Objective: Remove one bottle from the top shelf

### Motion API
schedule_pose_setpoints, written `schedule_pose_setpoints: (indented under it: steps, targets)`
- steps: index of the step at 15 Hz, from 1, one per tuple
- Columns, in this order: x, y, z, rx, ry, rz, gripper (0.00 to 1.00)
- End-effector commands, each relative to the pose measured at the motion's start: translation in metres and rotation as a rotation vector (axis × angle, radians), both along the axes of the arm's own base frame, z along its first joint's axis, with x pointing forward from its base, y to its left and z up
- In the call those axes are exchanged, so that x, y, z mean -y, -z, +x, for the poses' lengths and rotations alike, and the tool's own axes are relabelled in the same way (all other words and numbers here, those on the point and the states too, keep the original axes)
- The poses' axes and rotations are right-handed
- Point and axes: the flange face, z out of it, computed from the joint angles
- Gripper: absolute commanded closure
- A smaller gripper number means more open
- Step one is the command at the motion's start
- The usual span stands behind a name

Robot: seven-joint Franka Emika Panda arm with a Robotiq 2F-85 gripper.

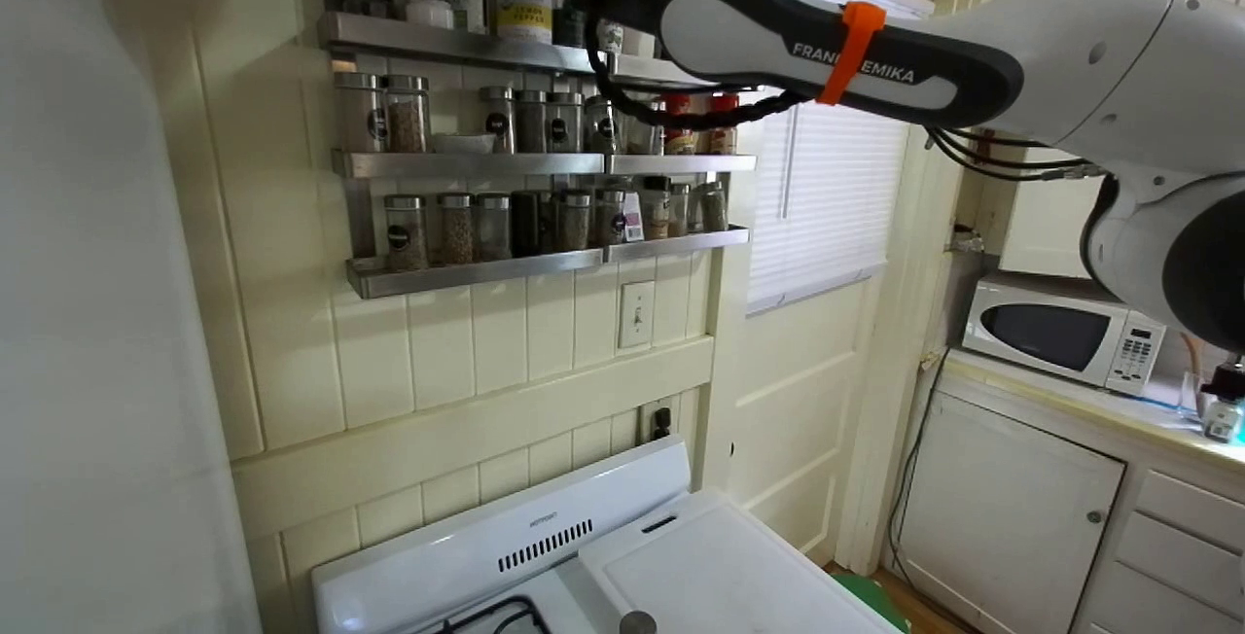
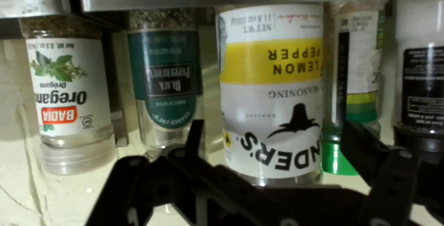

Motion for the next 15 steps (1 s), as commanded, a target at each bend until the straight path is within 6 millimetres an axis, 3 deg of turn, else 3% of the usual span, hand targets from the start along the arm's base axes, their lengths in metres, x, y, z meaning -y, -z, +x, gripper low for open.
schedule_pose_setpoints:
  steps: [1,11,13,14,15]
  targets:
    - [-0.002,0.002,0.004,0.04,0.014,0.032,0.0]
    - [-0.001,0.014,0.018,0.084,-0.021,0.035,0.0]
    - [-0.001,0.018,0.021,0.086,-0.023,0.024,0.08]
    - [-0.001,0.019,0.022,0.082,-0.027,0.024,0.23]
    - [-0.001,0.02,0.022,0.083,-0.027,0.022,0.29]
